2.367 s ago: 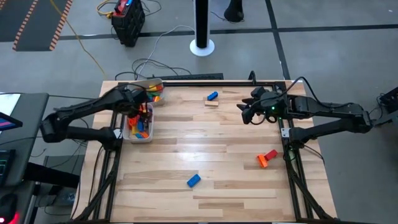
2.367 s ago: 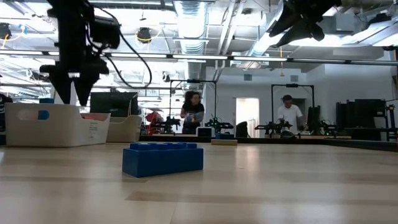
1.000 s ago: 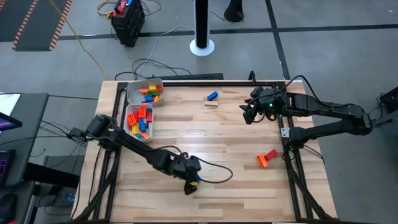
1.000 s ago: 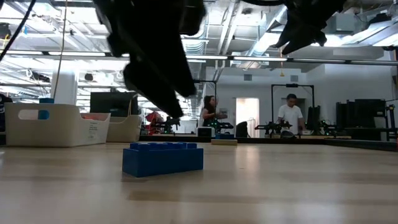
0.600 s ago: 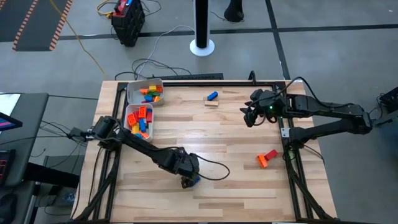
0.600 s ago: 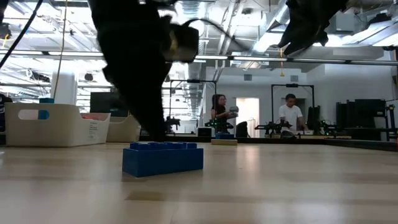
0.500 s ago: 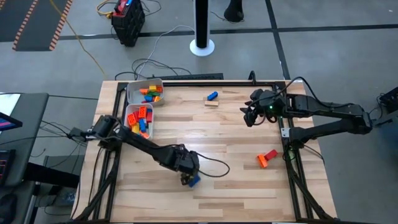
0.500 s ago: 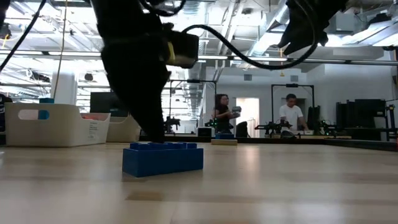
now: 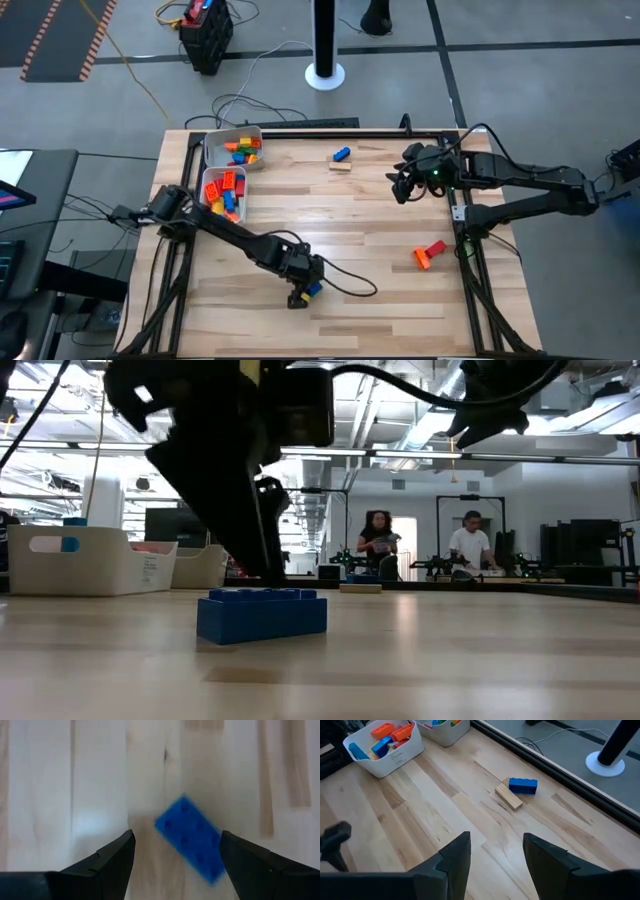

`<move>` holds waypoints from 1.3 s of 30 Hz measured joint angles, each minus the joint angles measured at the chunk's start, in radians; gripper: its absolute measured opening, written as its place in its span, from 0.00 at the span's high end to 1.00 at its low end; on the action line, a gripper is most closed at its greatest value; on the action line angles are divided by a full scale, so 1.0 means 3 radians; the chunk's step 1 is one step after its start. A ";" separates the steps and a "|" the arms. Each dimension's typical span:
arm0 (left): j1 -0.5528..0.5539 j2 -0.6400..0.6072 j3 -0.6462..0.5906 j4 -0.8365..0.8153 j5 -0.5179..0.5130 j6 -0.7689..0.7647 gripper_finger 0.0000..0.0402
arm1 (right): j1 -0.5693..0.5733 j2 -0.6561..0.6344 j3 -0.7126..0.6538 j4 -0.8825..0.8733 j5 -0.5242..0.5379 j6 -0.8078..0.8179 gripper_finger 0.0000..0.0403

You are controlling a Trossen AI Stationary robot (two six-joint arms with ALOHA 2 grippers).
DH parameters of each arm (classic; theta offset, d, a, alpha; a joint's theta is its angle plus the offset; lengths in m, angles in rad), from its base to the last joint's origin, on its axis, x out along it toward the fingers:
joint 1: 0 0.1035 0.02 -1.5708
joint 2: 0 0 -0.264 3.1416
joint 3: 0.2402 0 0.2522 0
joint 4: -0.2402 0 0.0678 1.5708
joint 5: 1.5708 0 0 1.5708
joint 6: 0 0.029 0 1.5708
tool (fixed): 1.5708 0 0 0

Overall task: Sort blocks by size
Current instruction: Put the large blue game piece into the white bin

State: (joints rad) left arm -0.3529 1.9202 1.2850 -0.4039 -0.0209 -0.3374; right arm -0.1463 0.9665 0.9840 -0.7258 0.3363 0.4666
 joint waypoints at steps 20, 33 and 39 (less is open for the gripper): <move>0.0620 -0.0282 -0.0004 -0.0934 -0.1131 -0.0081 0.31 | -0.0038 0.0000 -0.0001 0.0043 0.0003 0.0102 0.49; 0.0937 -0.0649 -0.0235 -0.1443 -0.0295 -0.1534 0.31 | -0.0038 0.0000 -0.0001 0.0330 0.0003 0.0020 0.49; 0.0900 -0.0651 -0.0633 -0.1089 -0.0107 -0.1838 0.31 | -0.0038 0.0000 -0.0001 0.0388 0.0003 -0.0004 0.49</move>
State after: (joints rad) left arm -0.0829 1.7250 1.0950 -0.7306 -0.0531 -0.8888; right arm -0.1577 0.9665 0.9836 -0.6093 0.3370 0.4656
